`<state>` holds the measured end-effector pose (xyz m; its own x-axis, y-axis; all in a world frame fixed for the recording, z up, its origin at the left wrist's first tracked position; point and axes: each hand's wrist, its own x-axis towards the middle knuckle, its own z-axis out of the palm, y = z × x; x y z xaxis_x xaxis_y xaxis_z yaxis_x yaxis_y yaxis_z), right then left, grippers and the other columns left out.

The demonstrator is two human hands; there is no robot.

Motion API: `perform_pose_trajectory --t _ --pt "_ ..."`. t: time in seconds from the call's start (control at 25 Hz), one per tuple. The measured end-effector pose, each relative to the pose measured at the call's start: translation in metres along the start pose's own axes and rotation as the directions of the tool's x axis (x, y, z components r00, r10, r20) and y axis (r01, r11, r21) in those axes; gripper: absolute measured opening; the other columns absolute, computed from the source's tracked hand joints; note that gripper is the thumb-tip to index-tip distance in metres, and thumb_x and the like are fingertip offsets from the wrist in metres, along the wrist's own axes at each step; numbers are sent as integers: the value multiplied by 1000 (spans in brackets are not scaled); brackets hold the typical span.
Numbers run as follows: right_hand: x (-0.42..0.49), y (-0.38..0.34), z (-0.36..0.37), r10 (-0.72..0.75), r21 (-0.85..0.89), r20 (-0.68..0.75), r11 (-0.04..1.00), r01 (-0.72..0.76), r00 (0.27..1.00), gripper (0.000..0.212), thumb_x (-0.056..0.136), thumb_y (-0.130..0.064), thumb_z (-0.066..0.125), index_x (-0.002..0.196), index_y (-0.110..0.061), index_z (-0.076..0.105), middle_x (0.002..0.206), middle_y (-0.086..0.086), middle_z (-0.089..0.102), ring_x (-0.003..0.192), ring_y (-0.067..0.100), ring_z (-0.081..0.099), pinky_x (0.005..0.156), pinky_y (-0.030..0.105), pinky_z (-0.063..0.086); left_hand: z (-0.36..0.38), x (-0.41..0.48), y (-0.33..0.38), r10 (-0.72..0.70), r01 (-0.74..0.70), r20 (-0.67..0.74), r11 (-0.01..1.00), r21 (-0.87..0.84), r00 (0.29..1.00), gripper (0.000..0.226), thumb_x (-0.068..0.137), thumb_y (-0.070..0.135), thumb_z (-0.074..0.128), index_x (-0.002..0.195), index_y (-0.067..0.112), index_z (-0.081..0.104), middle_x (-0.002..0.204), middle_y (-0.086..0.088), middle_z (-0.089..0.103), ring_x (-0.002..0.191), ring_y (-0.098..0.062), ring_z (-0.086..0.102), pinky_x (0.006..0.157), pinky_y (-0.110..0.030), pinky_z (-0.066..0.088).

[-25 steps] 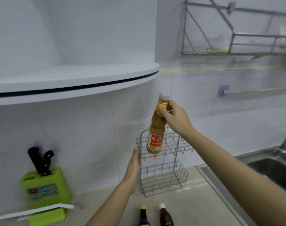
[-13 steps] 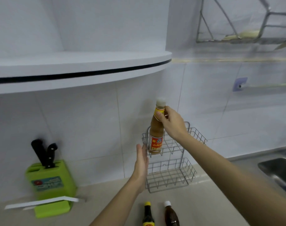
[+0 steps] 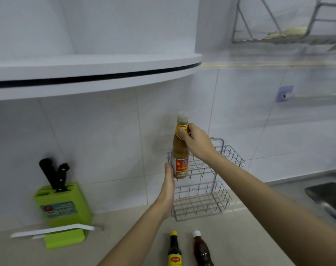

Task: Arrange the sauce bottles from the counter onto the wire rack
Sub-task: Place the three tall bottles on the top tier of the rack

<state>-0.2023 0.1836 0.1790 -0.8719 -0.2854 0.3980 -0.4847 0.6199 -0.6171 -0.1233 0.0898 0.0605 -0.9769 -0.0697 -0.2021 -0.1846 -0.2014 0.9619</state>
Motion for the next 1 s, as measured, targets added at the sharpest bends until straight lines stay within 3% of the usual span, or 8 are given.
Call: perform_pose_trajectory --t 0.32,0.44,0.56,0.64,0.72,0.8,0.88,1.0 --pt "-14 -6 -12 87 163 114 981 -105 990 38 97 -42 46 104 -7 58 93 6 62 83 20 55 60 24 40 -7 -11 11 18 -23 49 993 112 999 74 88 72 4 152 37 12 162 10 14 150 -10 7 120 -34 5" --pt "-26 -1 -16 112 147 118 981 -129 987 53 97 -48 42 118 -1 56 106 9 64 93 21 57 73 28 42 -13 -20 7 -27 25 12 988 155 1000 77 84 77 5 152 40 7 163 9 7 151 -14 6 121 -37 5" --pt "-44 10 -24 106 127 -62 987 -97 992 50 98 -44 42 124 -5 55 112 4 62 103 18 58 85 28 43 -20 -26 -2 -72 82 -70 984 159 995 79 87 75 9 153 34 7 164 5 9 150 -17 13 122 -39 8" --pt "-61 21 -28 -16 45 -230 999 27 973 30 97 -36 45 100 -13 63 91 -3 65 84 14 60 71 28 45 -23 -31 -12 -96 122 -108 956 266 990 74 92 68 18 153 27 14 161 4 18 148 -19 21 119 -38 16" --pt "-81 40 -16 -94 -79 -118 993 85 989 26 95 -32 48 78 -14 59 70 -2 63 68 16 58 58 34 45 -28 -37 -32 -128 186 -163 885 426 978 58 97 55 33 140 16 40 142 -3 44 128 -21 44 101 -33 34" --pt "-101 54 3 -27 -147 142 988 48 990 27 92 -33 51 74 -14 57 67 1 63 66 21 58 56 34 43 -32 -37 -47 -104 186 -170 788 587 980 26 95 38 47 97 13 55 103 -8 57 90 -18 53 78 -28 36" --pt "-121 75 28 90 -257 378 966 11 921 23 91 -36 54 76 -18 54 72 0 60 72 21 57 59 30 39 -34 -35 -63 -149 200 -135 663 721 980 19 92 28 54 81 13 52 87 -11 59 78 -23 57 71 -29 41" --pt "-151 110 68 254 -397 558 918 -14 790 23 91 -39 53 86 -17 55 86 4 62 86 27 59 66 30 39 -35 -33 -92 -289 178 -58 409 895 956 19 87 24 56 75 8 57 80 -17 67 71 -32 68 69 -36 58"
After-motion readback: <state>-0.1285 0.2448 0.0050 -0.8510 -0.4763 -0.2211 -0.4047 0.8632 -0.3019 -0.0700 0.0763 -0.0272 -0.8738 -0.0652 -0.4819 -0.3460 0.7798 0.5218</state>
